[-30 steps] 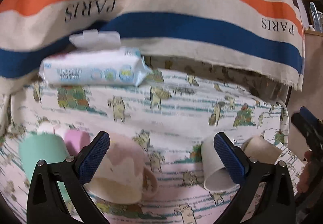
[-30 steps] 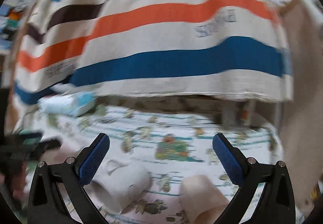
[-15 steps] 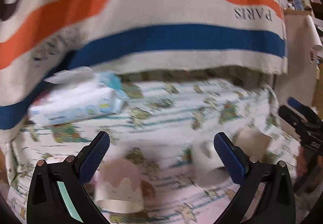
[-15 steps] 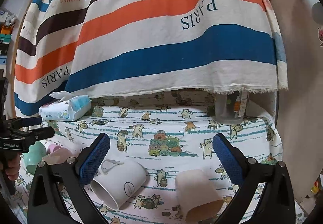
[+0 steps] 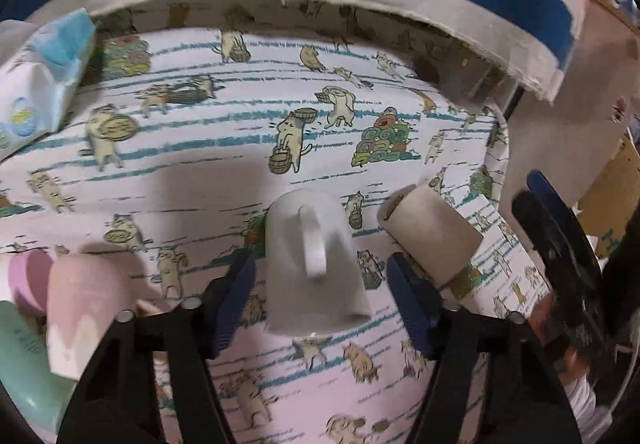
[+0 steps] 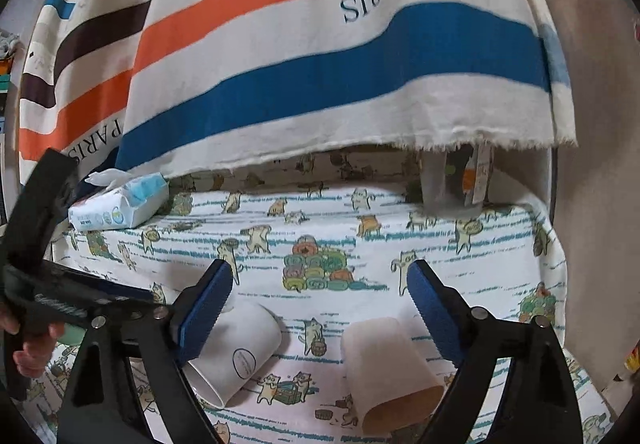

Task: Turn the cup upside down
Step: 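Move the left gripper to the white mug and close on it, then lift the white mug with the left gripper while the right gripper approaches it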

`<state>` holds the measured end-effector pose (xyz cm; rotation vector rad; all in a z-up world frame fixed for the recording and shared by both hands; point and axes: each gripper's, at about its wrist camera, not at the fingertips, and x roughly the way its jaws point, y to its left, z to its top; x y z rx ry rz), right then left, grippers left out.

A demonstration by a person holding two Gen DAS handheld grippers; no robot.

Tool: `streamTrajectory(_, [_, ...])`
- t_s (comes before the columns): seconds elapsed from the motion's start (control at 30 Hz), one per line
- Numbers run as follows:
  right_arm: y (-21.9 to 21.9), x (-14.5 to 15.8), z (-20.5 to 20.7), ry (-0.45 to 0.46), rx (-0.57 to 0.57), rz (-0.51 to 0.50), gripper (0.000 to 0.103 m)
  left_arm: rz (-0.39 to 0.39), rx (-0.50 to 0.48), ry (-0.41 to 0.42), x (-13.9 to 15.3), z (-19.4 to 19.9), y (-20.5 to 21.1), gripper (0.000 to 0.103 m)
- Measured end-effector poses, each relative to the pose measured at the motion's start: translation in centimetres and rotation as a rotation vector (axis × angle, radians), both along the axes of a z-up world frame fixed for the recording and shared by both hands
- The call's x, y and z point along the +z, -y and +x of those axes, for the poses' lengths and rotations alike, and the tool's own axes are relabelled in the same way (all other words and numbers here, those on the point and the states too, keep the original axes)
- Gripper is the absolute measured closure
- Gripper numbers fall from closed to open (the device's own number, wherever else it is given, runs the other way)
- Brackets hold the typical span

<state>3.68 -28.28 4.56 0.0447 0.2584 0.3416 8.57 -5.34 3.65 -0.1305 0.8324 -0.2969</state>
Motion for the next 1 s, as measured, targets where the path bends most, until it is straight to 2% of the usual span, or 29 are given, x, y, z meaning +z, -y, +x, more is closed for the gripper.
streamTrajectory(0.03, [0.0,-0.1,0.1,-0.004,-0.002,-0.001,0.013,0.014,0.004,-0.006,0.0,0.5,0.3,0.047])
streamTrajectory(0.1, [0.3,-0.2,0.3,-0.015,-0.002,0.012,0.013,0.043,0.017,-0.01,-0.2,1.3,0.9,0.048])
streamTrajectory(0.13, [0.3,-0.2,0.3,-0.019,0.002,0.017,0.013,0.043,0.019,-0.014,-0.3,1.5,1.0,0.057])
streamTrajectory(0.17, [0.4,-0.2,0.4,-0.023,0.003,0.021,0.014,0.043,0.023,-0.022,-0.4,1.6,1.1,0.074])
streamTrajectory(0.23, [0.4,-0.2,0.4,-0.025,0.001,0.021,0.015,0.046,0.033,-0.044,-0.6,2.0,1.2,0.091])
streamTrajectory(0.3, [0.4,-0.2,0.6,-0.034,0.007,0.021,0.015,0.021,0.023,-0.051,-0.6,1.8,1.2,0.092])
streamTrajectory(0.37, [0.4,-0.3,0.7,-0.048,0.017,0.027,0.017,0.036,0.019,-0.048,-0.5,1.3,1.4,0.092])
streamTrajectory(0.53, [0.3,-0.5,1.0,-0.079,0.057,0.039,0.024,0.122,-0.097,-0.008,0.2,-1.6,3.2,0.092])
streamTrajectory(0.63, [-0.1,-1.0,1.8,-0.149,0.109,0.039,0.041,0.162,-0.189,-0.008,0.7,-4.0,4.1,0.092])
streamTrajectory(0.67, [-0.3,-1.2,2.2,-0.185,0.136,0.041,0.057,0.177,-0.215,-0.006,0.8,-4.8,4.4,0.093])
streamTrajectory(0.7, [-0.4,-1.5,2.6,-0.227,0.177,0.055,0.069,0.19,-0.244,-0.003,0.9,-5.7,4.6,0.093])
streamTrajectory(0.8, [-1.2,-2.5,3.3,-0.317,0.268,0.069,0.074,0.201,-0.306,-0.008,1.1,-7.6,4.9,0.092])
streamTrajectory(1.0, [-4.0,-3.9,2.5,-0.364,0.397,-0.008,0.075,0.215,-0.33,-0.001,1.0,-8.1,5.3,0.092])
